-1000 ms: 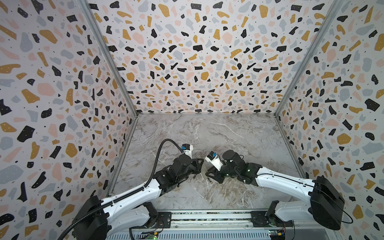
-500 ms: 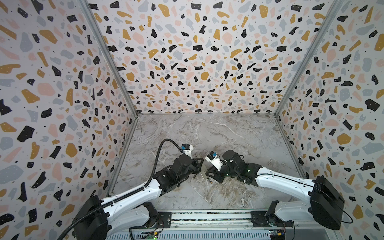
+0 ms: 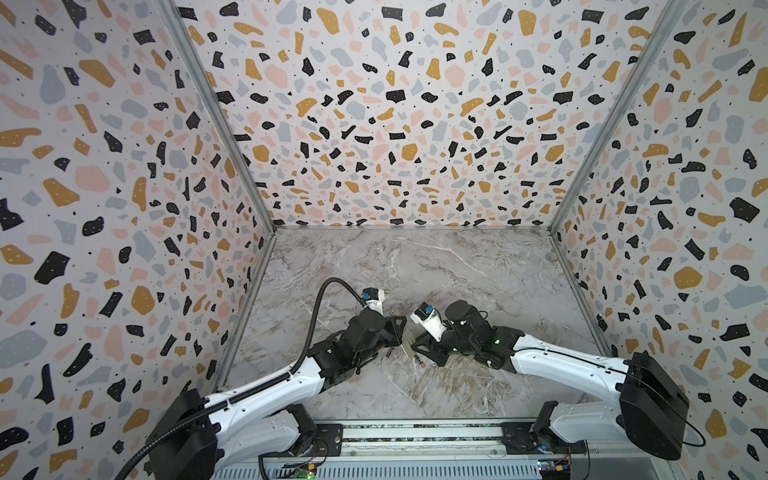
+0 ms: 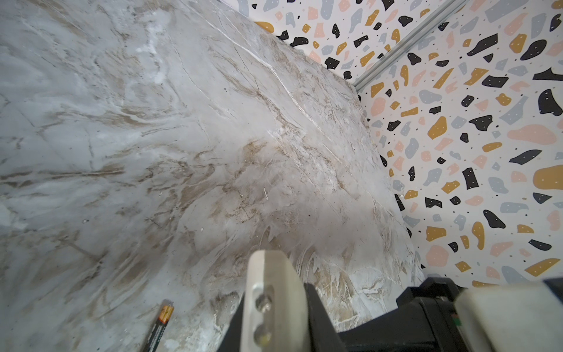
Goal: Load the batteries into the remote control
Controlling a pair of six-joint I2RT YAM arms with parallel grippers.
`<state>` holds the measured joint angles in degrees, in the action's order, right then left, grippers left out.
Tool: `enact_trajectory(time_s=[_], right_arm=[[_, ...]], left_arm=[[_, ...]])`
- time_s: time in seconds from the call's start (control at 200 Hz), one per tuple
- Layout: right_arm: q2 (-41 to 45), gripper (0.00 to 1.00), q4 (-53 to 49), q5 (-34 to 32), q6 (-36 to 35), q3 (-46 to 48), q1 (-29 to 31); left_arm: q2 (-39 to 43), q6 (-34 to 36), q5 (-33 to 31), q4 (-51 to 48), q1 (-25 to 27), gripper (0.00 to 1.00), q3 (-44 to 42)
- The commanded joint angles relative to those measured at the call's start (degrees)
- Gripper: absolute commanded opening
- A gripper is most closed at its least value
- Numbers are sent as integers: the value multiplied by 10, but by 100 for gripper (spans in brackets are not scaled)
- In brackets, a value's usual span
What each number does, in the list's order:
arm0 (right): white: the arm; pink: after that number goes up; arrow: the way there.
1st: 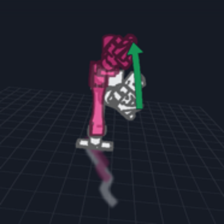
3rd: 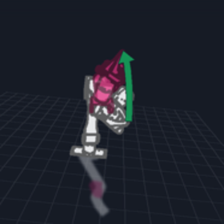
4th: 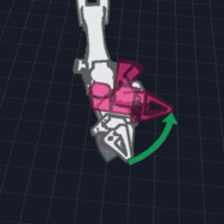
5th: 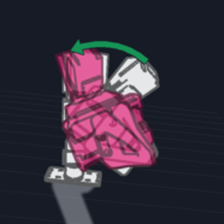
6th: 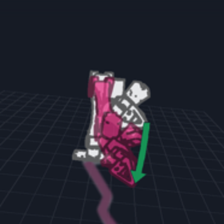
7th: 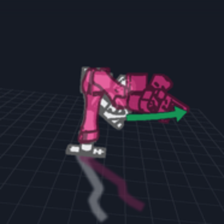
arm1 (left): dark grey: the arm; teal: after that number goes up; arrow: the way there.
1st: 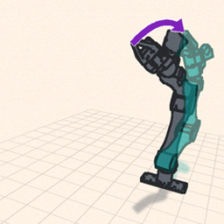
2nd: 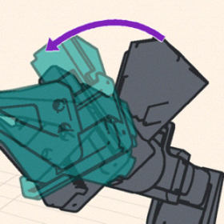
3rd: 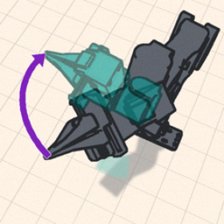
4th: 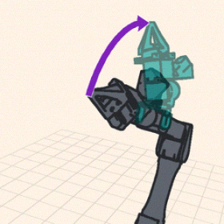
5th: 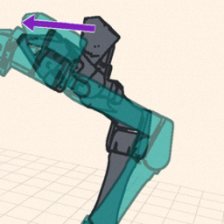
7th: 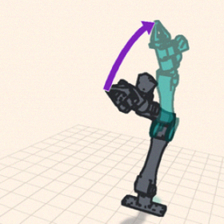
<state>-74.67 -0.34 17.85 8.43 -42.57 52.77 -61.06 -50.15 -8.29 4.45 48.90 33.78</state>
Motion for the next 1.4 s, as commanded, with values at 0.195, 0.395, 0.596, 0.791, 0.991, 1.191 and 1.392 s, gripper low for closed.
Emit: enact_trajectory(time_s=[0.195, 0.395, 0.596, 0.791, 0.991, 1.191, 1.392], right_arm=[[5, 18, -13, -16, -13, 6, 4], [11, 18, -22, -35, -11, 9, 2], [17, 19, -43, -51, 0, 13, -22], [10, 19, -80, -93, 0, 11, -43], [-6, 19, -97, -112, 2, 12, -62], [-35, 18, -123, -141, 1, 3, -71], [-73, 19, -143, -167, -2, -9, -73]], left_arm=[[0, 4, -27, 36, -12, 0, 0], [-3, 12, -34, 35, -14, 0, -8], [8, 22, -34, 37, -19, 0, -21], [29, 32, -23, 54, -26, 0, -47], [41, 42, 1, 72, -34, 0, -68], [67, 51, 13, 85, -41, 0, -91], [96, 62, 22, 89, -47, 0, -110]])
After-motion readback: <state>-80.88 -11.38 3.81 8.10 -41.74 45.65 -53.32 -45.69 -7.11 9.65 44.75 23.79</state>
